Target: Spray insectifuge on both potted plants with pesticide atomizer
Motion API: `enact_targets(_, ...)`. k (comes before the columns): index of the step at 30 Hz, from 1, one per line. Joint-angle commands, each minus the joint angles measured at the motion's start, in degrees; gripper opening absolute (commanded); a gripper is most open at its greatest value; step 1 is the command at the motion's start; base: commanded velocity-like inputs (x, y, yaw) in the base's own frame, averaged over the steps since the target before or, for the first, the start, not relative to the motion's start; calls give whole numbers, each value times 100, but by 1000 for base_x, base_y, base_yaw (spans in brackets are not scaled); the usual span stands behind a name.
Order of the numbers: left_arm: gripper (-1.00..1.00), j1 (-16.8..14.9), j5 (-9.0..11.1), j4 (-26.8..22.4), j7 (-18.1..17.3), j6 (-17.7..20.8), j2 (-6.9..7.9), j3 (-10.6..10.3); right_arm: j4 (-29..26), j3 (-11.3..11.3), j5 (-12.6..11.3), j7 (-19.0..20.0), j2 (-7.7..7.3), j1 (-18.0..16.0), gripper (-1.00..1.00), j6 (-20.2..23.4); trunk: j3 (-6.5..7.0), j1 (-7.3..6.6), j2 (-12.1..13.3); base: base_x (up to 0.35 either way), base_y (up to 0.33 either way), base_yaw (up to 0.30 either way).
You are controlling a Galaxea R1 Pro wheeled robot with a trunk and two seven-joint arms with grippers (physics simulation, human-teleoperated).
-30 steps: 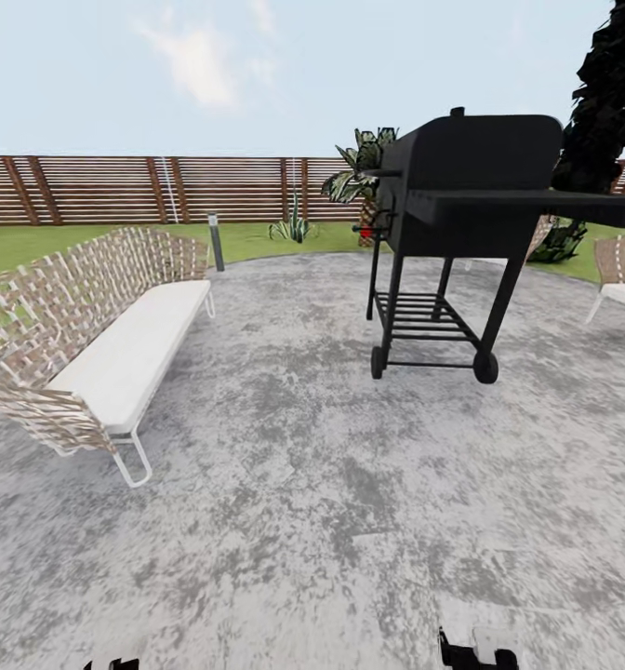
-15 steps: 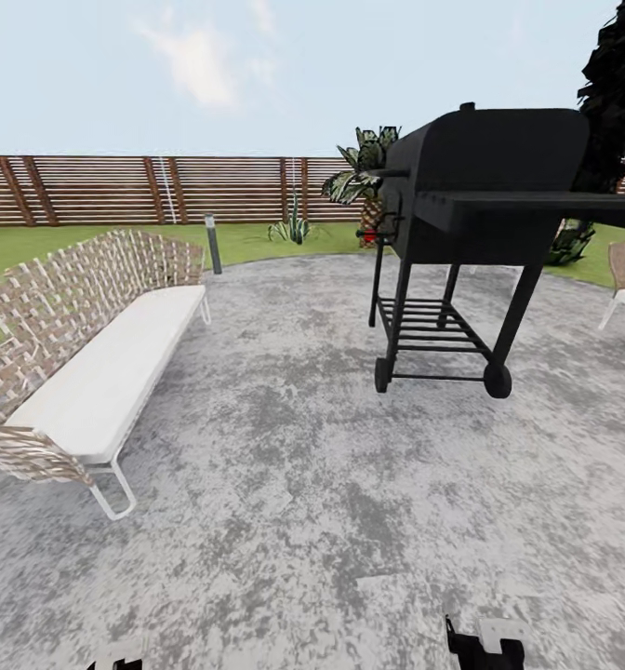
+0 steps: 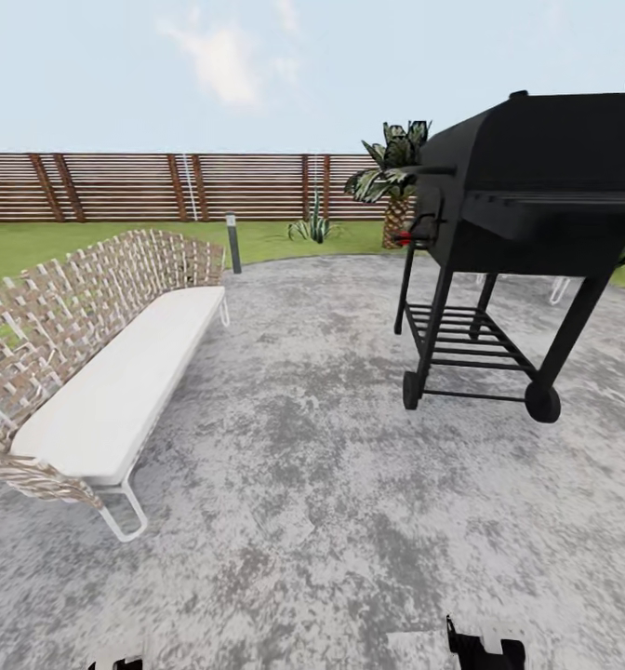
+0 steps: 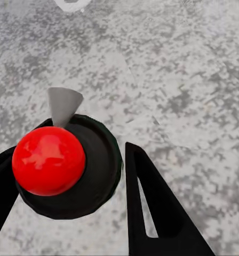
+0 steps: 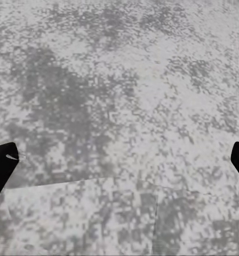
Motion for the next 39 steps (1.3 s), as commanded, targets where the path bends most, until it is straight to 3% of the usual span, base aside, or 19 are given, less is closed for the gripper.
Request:
enact_targets(1,-100,-5,-61,9,37,-22,-2,17,6,-27,61,-36,-2,-4,100,-18,-5,2,-2,309,160,3)
enact_targets(39,-100,-5,-61,9,36,-24,7,25,8,-18,87,-36,-37,-4,100,-17,-21,2,-2,334,22,9)
